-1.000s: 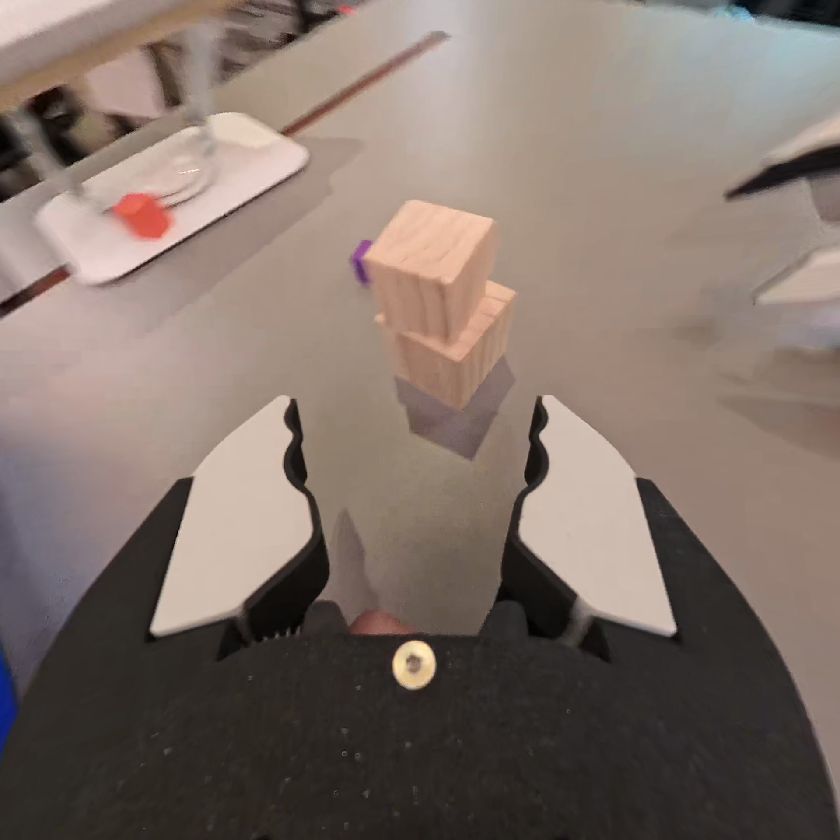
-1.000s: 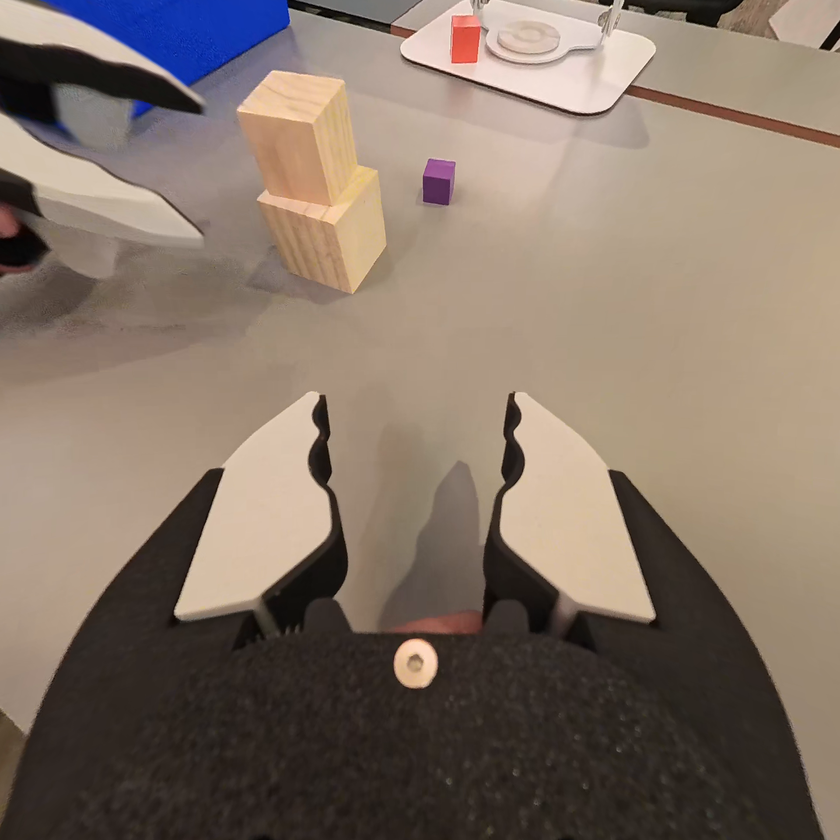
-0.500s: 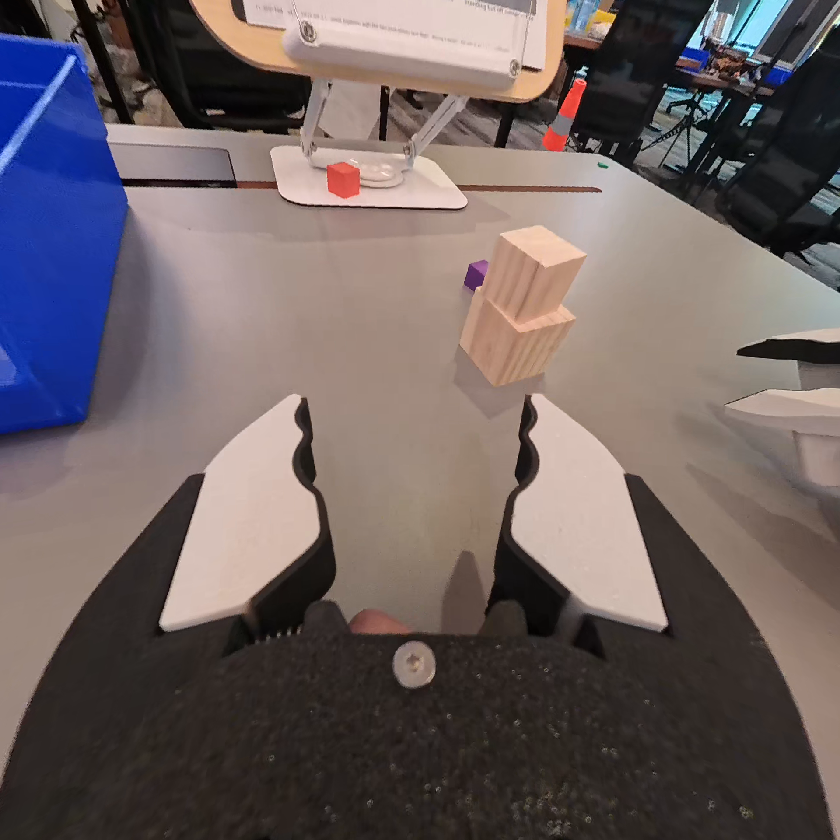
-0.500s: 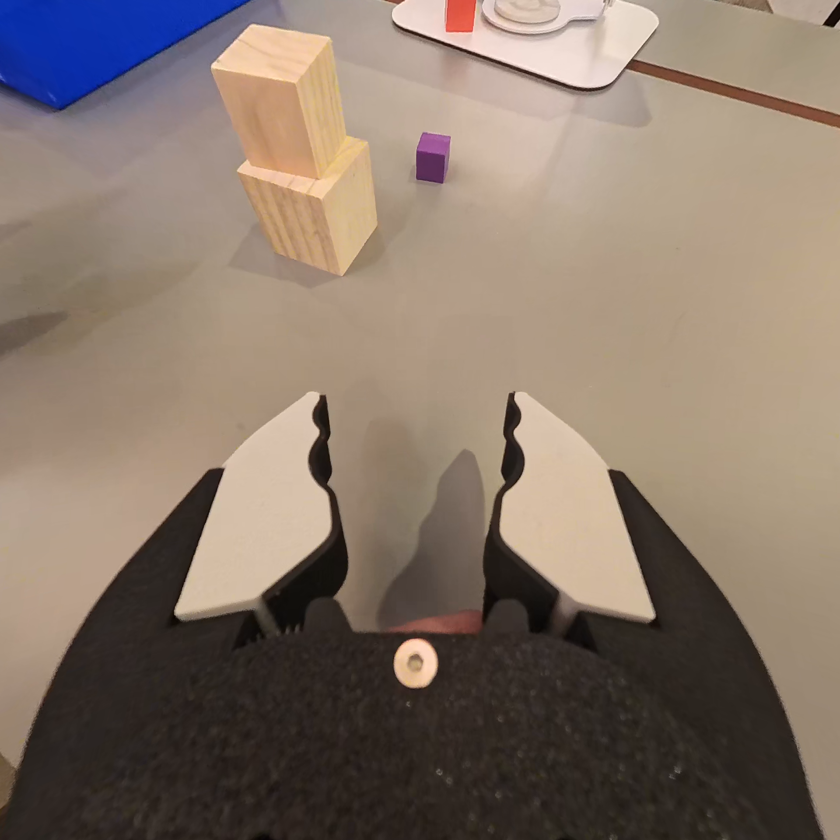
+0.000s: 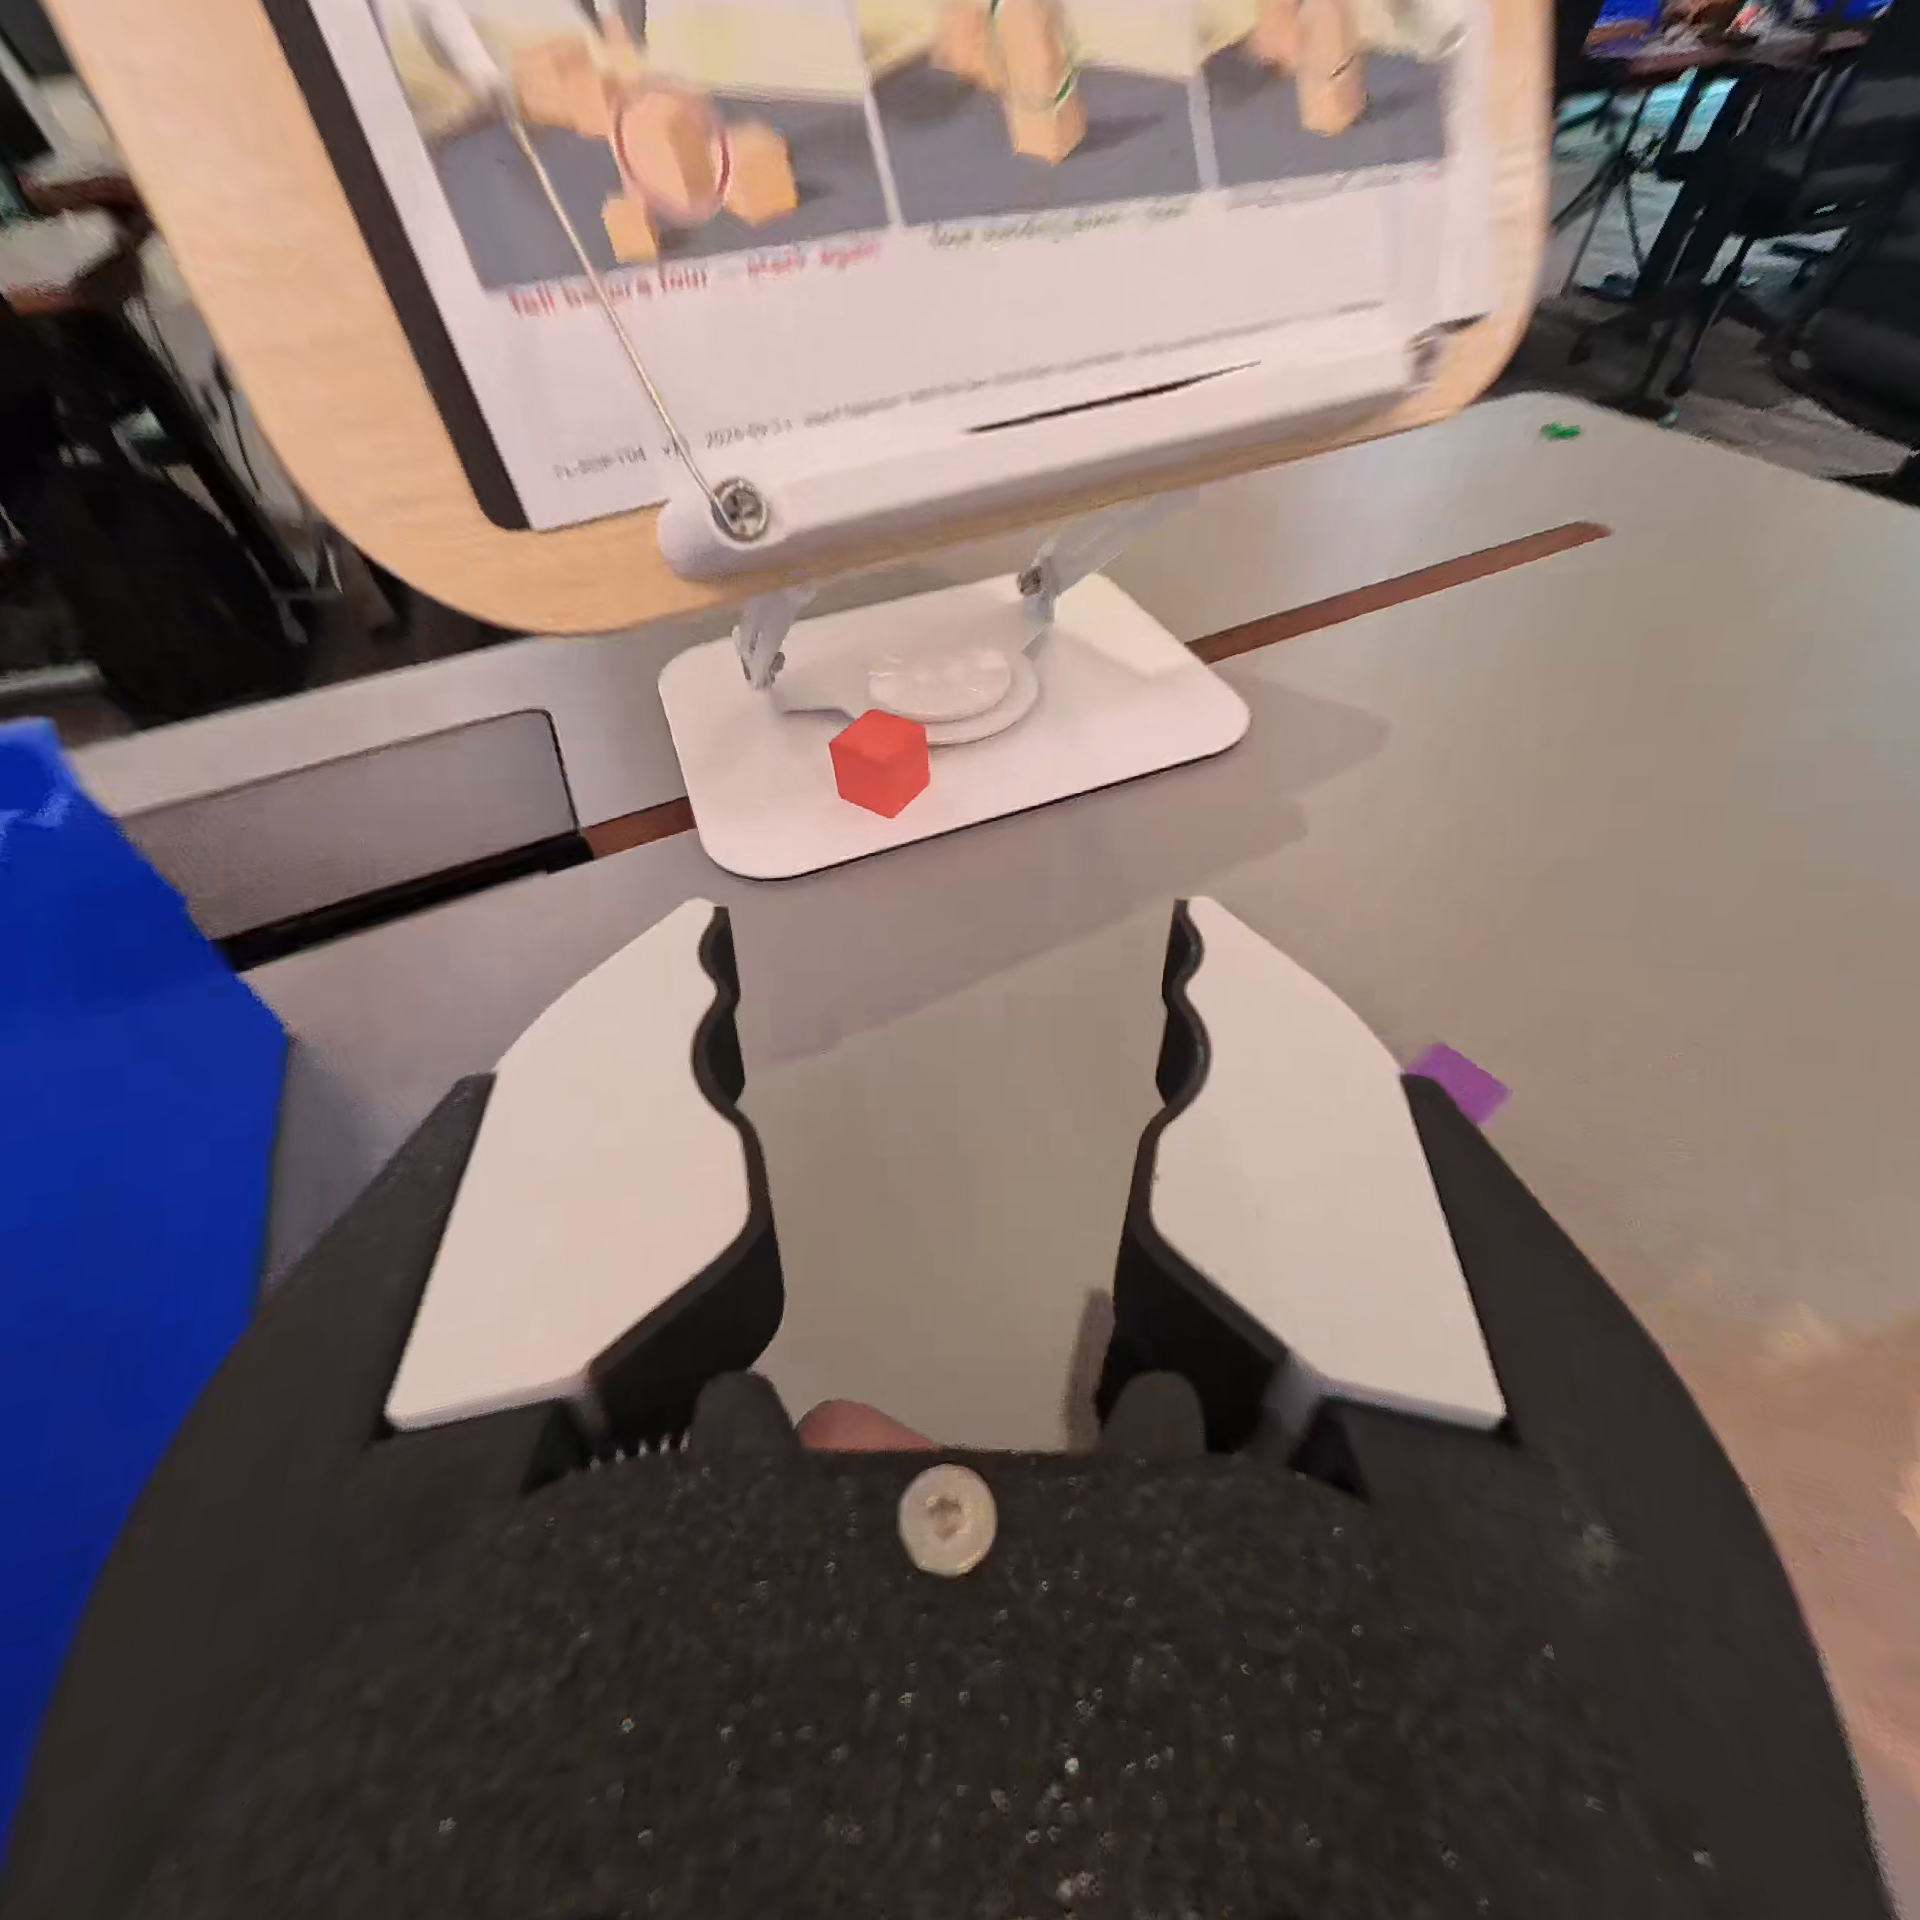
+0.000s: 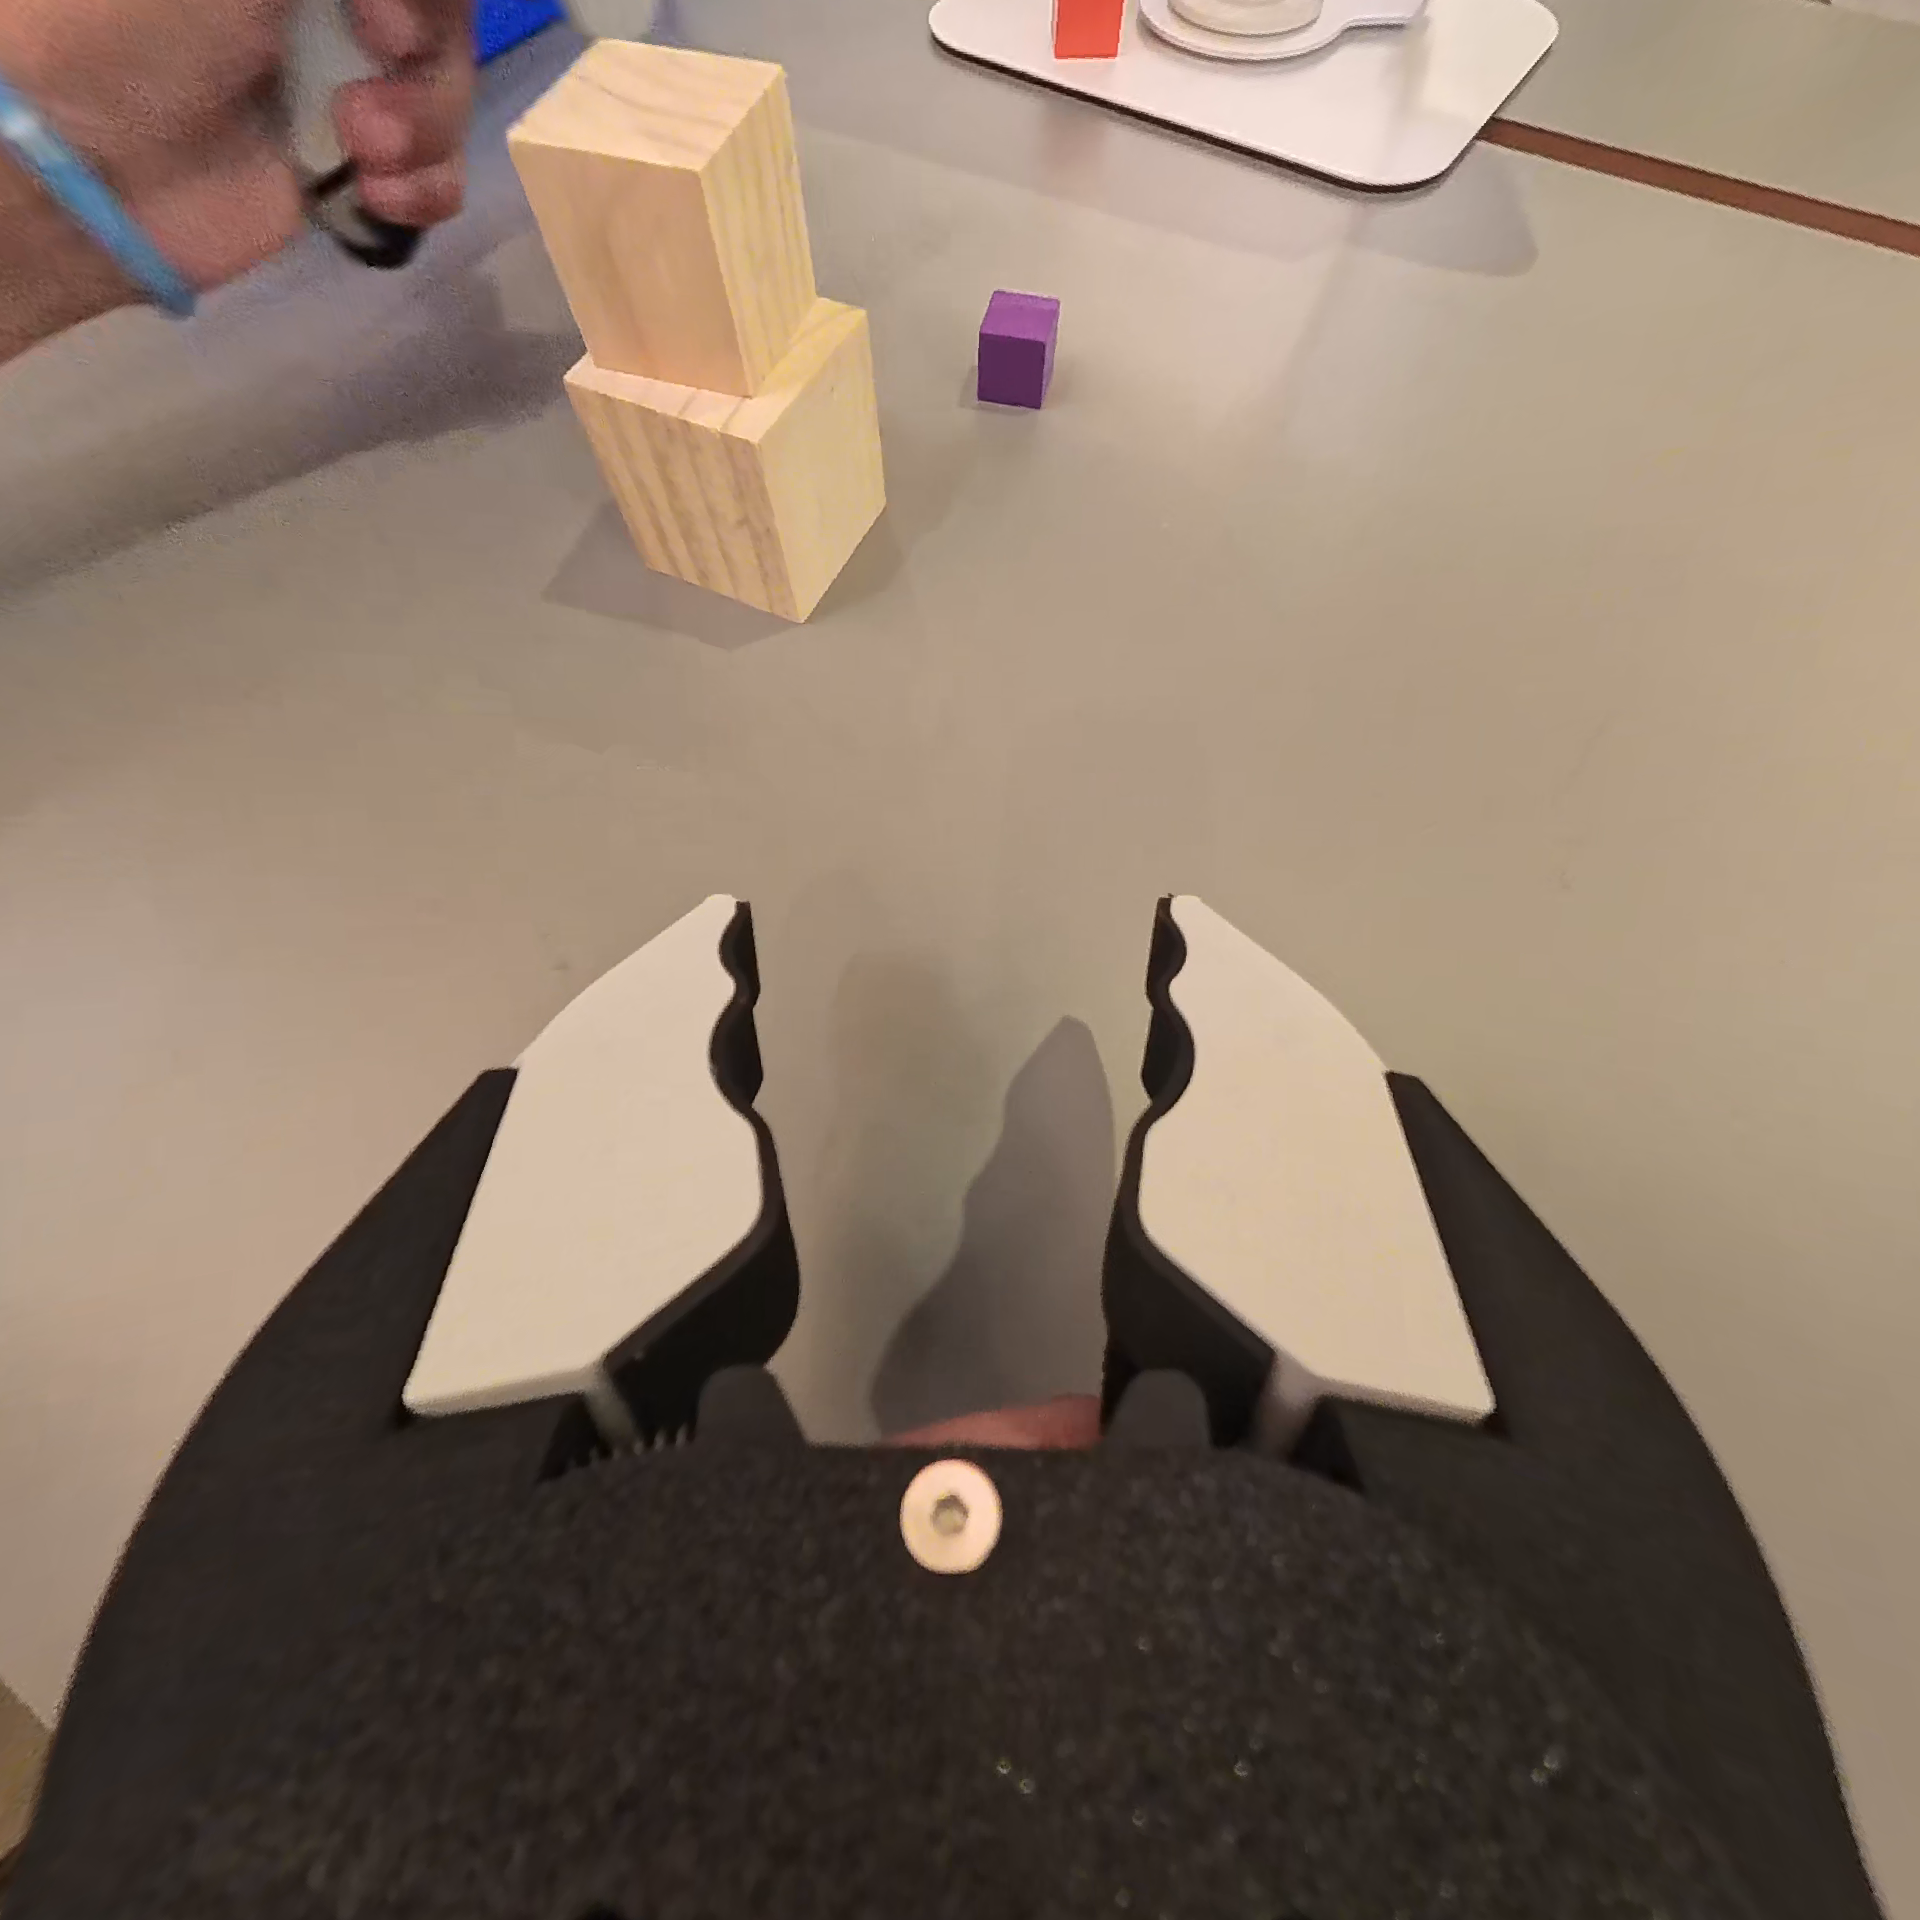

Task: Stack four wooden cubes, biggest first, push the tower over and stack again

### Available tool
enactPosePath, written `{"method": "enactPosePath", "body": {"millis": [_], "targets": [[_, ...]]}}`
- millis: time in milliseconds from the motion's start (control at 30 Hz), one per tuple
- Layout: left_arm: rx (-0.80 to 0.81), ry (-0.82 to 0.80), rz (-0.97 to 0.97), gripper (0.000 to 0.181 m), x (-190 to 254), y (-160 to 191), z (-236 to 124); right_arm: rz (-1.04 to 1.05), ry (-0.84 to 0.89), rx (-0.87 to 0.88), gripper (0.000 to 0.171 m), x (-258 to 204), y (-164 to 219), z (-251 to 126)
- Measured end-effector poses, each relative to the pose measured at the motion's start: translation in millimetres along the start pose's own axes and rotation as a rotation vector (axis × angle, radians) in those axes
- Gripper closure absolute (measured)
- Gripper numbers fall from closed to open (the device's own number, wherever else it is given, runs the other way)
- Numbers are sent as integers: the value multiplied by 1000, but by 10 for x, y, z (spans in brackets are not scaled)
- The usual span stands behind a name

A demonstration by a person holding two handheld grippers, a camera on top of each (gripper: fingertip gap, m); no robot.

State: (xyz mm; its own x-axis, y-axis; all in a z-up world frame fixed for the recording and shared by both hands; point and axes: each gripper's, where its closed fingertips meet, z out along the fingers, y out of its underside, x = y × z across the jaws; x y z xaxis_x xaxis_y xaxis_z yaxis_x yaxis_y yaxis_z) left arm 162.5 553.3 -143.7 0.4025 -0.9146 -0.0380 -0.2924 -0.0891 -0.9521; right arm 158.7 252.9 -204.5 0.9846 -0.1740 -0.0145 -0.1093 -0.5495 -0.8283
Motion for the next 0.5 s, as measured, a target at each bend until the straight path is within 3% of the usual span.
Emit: {"method": "enactPosePath", "body": {"millis": [267, 500], "targets": [[-205, -110, -73, 100, -63, 122, 1039, 37, -24, 20, 100, 56, -31, -32], [-309, -206, 17, 99, -160, 182, 1492, 47, -57, 38, 101, 17, -72, -61]]}}
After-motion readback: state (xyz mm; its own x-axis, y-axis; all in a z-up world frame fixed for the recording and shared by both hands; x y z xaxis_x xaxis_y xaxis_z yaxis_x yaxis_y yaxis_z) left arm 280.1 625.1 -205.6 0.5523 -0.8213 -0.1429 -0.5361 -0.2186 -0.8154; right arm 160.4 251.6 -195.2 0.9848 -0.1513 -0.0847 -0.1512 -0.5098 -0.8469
